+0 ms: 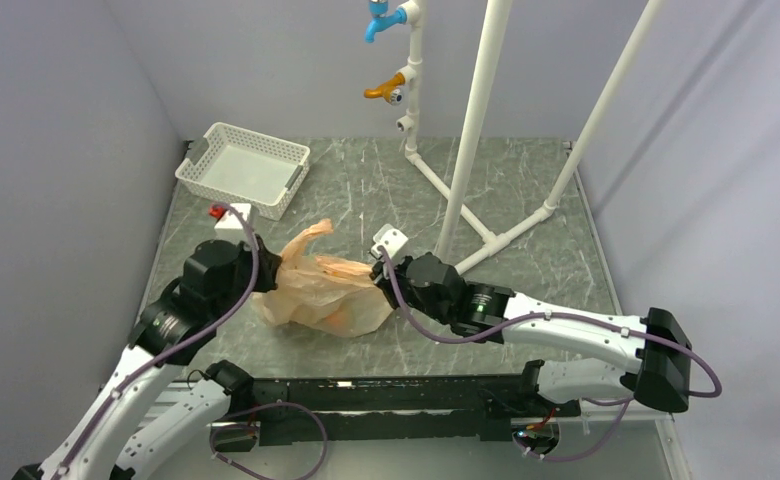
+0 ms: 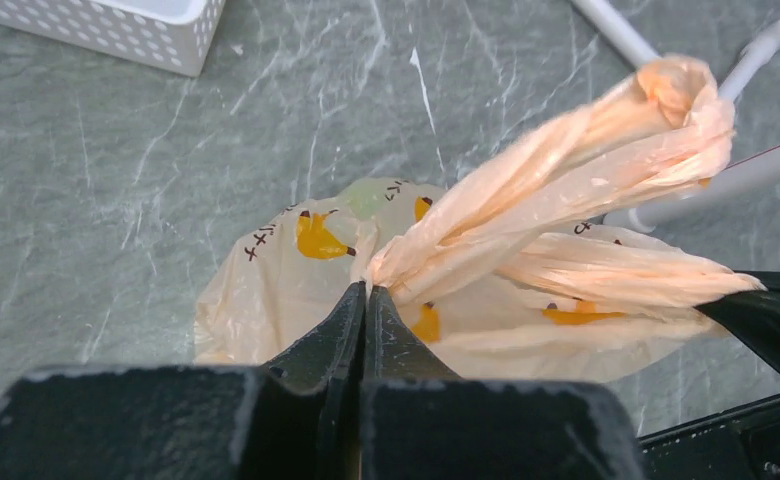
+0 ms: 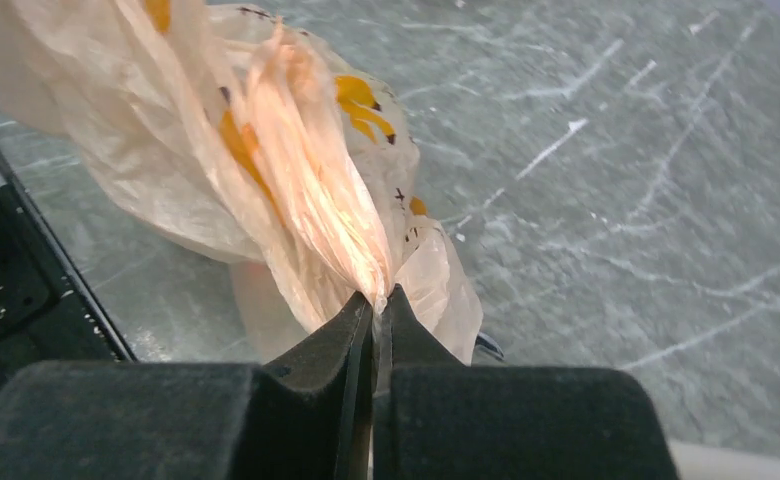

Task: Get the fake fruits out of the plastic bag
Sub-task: Untie the plastic bag at the center of the board.

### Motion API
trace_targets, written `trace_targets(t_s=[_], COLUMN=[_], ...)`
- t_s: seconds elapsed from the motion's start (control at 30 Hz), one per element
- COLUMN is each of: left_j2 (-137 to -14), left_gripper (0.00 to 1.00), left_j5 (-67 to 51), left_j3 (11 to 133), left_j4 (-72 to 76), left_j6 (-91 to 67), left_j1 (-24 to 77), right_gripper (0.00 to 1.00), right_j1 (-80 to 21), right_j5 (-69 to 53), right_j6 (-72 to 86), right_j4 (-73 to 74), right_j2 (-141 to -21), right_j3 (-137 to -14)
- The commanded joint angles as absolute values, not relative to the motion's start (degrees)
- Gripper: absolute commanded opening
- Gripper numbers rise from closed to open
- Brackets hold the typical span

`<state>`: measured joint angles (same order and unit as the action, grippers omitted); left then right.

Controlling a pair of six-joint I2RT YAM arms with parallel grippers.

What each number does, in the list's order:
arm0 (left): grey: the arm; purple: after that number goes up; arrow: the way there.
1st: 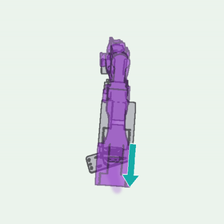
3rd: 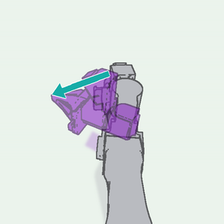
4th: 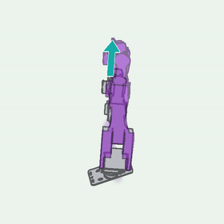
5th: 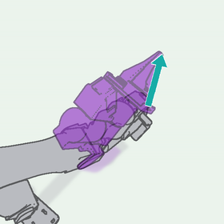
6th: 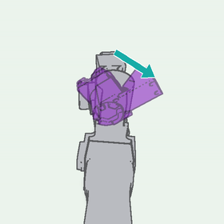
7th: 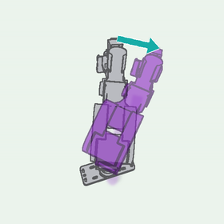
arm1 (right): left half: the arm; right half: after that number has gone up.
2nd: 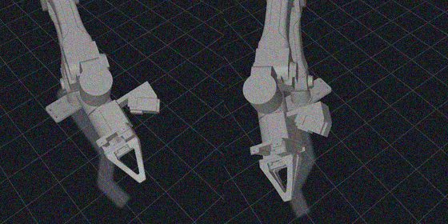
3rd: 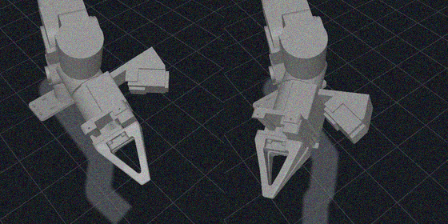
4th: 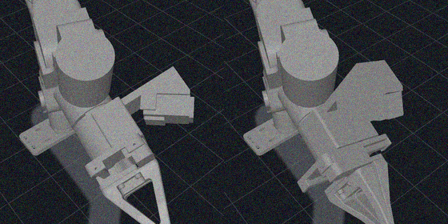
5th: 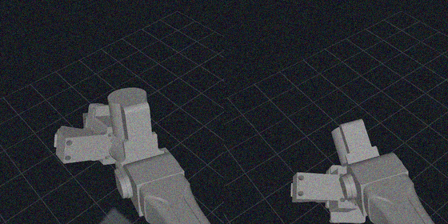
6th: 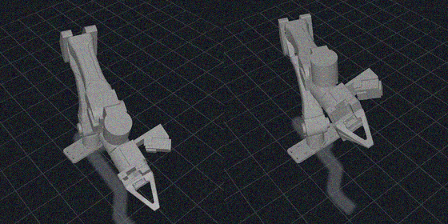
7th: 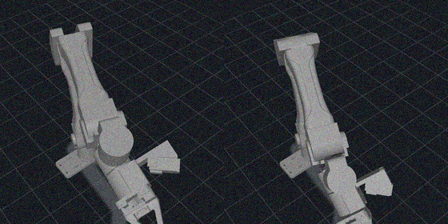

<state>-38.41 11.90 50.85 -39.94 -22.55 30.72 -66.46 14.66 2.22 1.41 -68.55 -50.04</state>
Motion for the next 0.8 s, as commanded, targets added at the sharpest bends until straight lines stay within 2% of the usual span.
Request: trace_targets(t_s=[0.0, 0.07, 0.2, 0.3, 0.4, 0.57, 0.77], left_j2=[-34.07, -33.54, -33.97, -33.95, -33.24, -32.09, -30.74], left_gripper=[0.03, 0.01, 0.0, 0.0, 0.0, 0.0, 0.02], left_j5=[14.08, 13.18, 11.97, 9.99, 8.25, 7.59, 6.46], left_j3=[48.22, 47.66, 48.17, 48.34, 47.8, 46.55, 44.99], left_j4=[-36.31, -35.54, -34.26, -32.83, -32.45, -35.76, -38.27], left_j6=[-25.65, -26.03, -24.92, -23.48, -23.58, -27.4, -30.05], left_j1=[30.49, 30.48, 30.47, 30.5, 30.41, 30.45, 30.49], right_gripper=[0.03, 0.04, 0.22, 0.28, 0.48, 0.53, 0.72], right_j1=[-66.35, -66.31, -66.31, -66.33, -66.29, -66.36, -66.28], right_j5=[23.4, 22.15, 15.08, 12.75, 11.65, 14.88, 15.36], right_j6=[7.76, 8.08, 5.84, 7.02, 7.75, 6.1, 3.83], right_j4=[1.37, 2.1, 4.12, 3.59, 1.77, 3.91, 3.16], right_j2=[-65.05, -64.42, -65.3, -65.81, -66.41, -71.82, -76.24], right_j3=[-46.22, -45.47, -48.53, -51.07, -52.4, -57.6, -60.78])
